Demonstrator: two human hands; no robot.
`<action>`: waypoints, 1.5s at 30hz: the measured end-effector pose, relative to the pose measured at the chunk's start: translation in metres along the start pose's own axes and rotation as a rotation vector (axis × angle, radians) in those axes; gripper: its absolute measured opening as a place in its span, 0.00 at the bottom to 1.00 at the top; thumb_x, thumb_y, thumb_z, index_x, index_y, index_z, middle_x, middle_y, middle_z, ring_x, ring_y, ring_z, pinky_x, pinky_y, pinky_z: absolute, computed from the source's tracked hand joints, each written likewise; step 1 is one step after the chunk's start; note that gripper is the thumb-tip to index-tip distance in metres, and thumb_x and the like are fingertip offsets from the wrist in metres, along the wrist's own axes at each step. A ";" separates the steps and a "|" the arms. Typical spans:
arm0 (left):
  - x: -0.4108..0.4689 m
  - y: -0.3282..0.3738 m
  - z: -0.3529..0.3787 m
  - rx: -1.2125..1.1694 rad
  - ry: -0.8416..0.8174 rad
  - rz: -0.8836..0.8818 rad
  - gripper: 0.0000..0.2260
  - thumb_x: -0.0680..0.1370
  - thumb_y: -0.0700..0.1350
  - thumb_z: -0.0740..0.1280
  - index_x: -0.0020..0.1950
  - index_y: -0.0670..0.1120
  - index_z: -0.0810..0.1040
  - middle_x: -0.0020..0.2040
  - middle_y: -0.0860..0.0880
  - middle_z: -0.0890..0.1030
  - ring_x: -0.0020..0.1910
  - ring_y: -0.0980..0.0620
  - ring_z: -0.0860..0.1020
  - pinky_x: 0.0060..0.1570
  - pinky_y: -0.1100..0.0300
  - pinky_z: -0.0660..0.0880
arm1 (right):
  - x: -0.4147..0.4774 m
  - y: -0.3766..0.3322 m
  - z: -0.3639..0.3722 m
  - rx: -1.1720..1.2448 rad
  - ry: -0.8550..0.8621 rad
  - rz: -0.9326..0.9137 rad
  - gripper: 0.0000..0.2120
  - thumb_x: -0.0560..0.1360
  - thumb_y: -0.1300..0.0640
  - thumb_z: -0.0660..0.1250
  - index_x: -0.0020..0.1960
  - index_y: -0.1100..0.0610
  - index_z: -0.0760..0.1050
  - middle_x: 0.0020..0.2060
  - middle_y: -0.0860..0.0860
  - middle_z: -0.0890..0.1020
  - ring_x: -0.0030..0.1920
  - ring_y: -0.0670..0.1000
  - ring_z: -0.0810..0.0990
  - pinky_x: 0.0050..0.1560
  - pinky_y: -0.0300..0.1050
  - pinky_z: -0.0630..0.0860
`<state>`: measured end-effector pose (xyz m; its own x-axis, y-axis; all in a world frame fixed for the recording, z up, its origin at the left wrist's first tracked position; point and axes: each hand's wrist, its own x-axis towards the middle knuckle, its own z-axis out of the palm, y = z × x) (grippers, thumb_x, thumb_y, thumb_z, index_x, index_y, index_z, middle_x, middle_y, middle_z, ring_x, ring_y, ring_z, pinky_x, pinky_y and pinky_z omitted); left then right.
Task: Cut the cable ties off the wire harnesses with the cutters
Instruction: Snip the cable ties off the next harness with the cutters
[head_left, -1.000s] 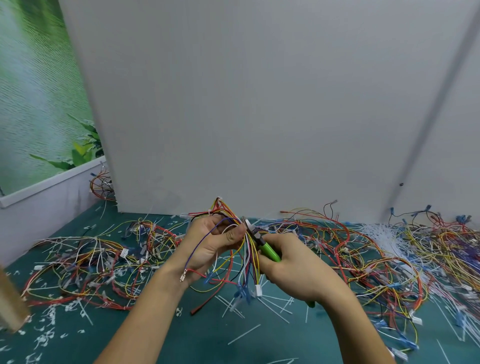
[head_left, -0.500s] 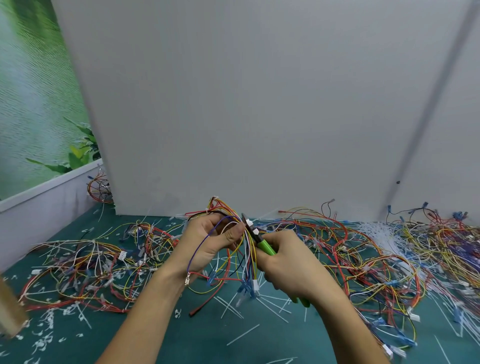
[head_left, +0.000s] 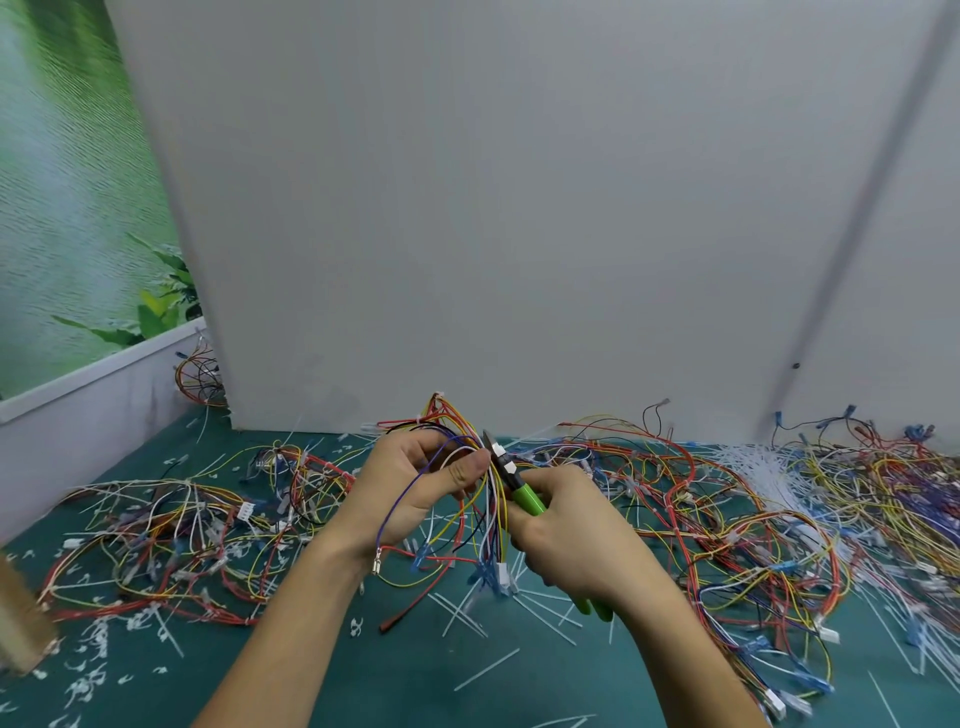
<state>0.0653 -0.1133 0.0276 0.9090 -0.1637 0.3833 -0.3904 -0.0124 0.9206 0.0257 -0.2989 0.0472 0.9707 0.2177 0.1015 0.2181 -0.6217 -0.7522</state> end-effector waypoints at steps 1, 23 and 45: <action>0.000 0.000 0.000 0.013 0.010 0.002 0.06 0.70 0.51 0.77 0.40 0.49 0.86 0.35 0.46 0.83 0.35 0.51 0.79 0.39 0.59 0.79 | 0.000 0.000 0.000 0.010 -0.004 -0.002 0.14 0.80 0.49 0.66 0.43 0.58 0.78 0.32 0.58 0.76 0.33 0.56 0.71 0.40 0.63 0.81; -0.002 0.003 0.003 0.009 0.010 -0.015 0.03 0.70 0.49 0.76 0.39 0.51 0.87 0.35 0.49 0.84 0.33 0.53 0.81 0.39 0.61 0.79 | 0.002 0.003 0.001 0.004 0.029 0.029 0.17 0.80 0.48 0.66 0.43 0.63 0.76 0.34 0.64 0.77 0.32 0.54 0.68 0.37 0.61 0.79; -0.004 0.003 -0.005 0.081 -0.074 0.045 0.04 0.72 0.50 0.76 0.42 0.51 0.86 0.36 0.52 0.84 0.36 0.57 0.80 0.40 0.65 0.76 | 0.008 0.014 0.007 -0.008 -0.013 0.007 0.16 0.81 0.47 0.65 0.42 0.58 0.74 0.28 0.52 0.72 0.30 0.52 0.66 0.33 0.48 0.68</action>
<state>0.0612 -0.1081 0.0288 0.8781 -0.2387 0.4146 -0.4438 -0.0827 0.8923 0.0357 -0.3010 0.0328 0.9709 0.2228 0.0875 0.2118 -0.6296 -0.7475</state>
